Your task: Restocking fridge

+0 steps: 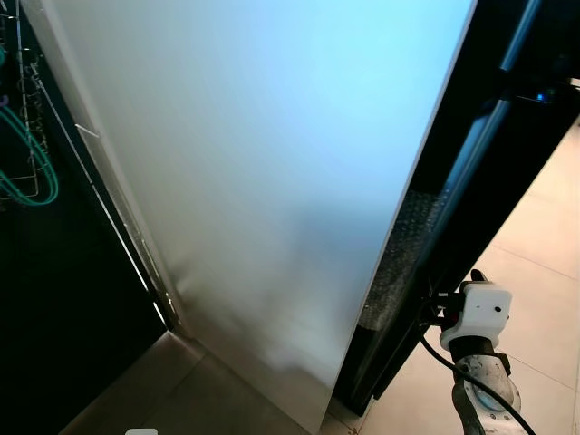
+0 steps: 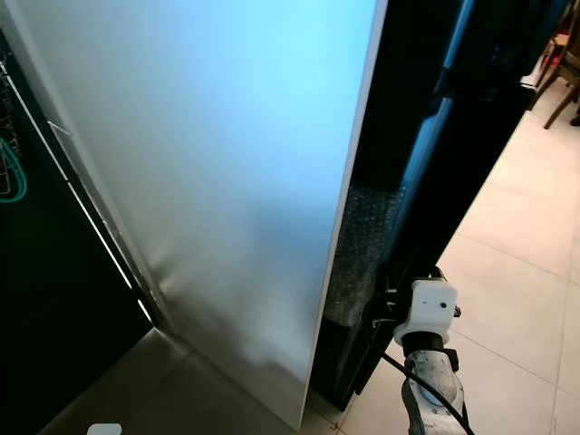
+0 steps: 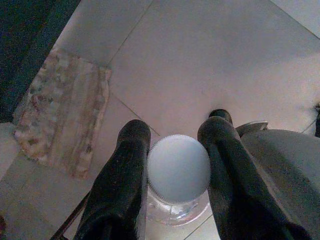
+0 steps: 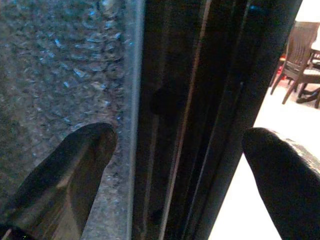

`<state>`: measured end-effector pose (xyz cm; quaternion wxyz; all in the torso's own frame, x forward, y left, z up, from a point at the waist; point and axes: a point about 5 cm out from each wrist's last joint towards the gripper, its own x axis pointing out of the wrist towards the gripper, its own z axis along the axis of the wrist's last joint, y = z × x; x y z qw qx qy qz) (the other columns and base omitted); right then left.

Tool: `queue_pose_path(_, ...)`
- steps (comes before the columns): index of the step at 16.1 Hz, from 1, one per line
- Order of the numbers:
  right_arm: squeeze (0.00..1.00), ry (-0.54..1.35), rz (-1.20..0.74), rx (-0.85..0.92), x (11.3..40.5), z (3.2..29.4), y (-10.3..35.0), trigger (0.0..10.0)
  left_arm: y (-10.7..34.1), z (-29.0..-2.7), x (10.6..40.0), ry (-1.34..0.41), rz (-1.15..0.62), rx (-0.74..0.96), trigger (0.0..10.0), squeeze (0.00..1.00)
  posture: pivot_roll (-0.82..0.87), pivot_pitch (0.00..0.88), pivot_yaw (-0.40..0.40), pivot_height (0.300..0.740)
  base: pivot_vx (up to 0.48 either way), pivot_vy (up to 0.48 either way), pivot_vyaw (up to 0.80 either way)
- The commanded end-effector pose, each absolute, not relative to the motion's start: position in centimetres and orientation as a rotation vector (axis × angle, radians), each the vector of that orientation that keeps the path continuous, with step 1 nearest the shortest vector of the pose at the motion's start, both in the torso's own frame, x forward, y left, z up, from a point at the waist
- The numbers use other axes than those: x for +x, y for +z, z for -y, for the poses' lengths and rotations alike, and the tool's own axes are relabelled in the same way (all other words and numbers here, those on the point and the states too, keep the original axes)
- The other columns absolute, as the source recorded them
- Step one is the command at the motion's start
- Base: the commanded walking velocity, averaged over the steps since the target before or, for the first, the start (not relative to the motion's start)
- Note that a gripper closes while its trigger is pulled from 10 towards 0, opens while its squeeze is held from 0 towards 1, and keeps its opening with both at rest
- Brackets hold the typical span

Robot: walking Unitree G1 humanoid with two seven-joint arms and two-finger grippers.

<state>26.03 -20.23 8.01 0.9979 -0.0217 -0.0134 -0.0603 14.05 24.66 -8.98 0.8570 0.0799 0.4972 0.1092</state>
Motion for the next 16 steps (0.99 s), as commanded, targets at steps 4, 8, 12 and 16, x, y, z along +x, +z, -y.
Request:
queue_pose_path(4,0.0,-0.13,0.067,-0.042,26.8,20.4,9.1,10.0,-9.2,-24.2,14.0,0.227,-1.052,0.157,10.0,0.0,-0.04,0.0,-0.05,0.74,0.0,0.0,0.0)
queue_pose_path(8,0.0,-0.101,0.063,-0.043,27.3,19.9,9.0,10.0,-9.2,-24.1,13.9,0.227,-1.055,0.155,10.0,0.0,-0.03,0.0,-0.052,0.74,0.0,0.0,0.0)
queue_pose_path(12,0.0,-0.145,0.085,-0.06,27.4,20.4,9.4,10.0,-9.2,-24.1,13.8,0.23,-1.055,0.154,10.0,0.0,-0.03,0.0,-0.054,0.74,0.0,0.0,0.0)
queue_pose_path(16,0.0,-0.176,0.087,-0.076,27.2,21.0,9.3,10.0,-9.3,-24.1,13.7,0.221,-1.059,0.16,10.0,0.0,-0.04,0.0,-0.047,0.74,0.0,0.0,0.0)
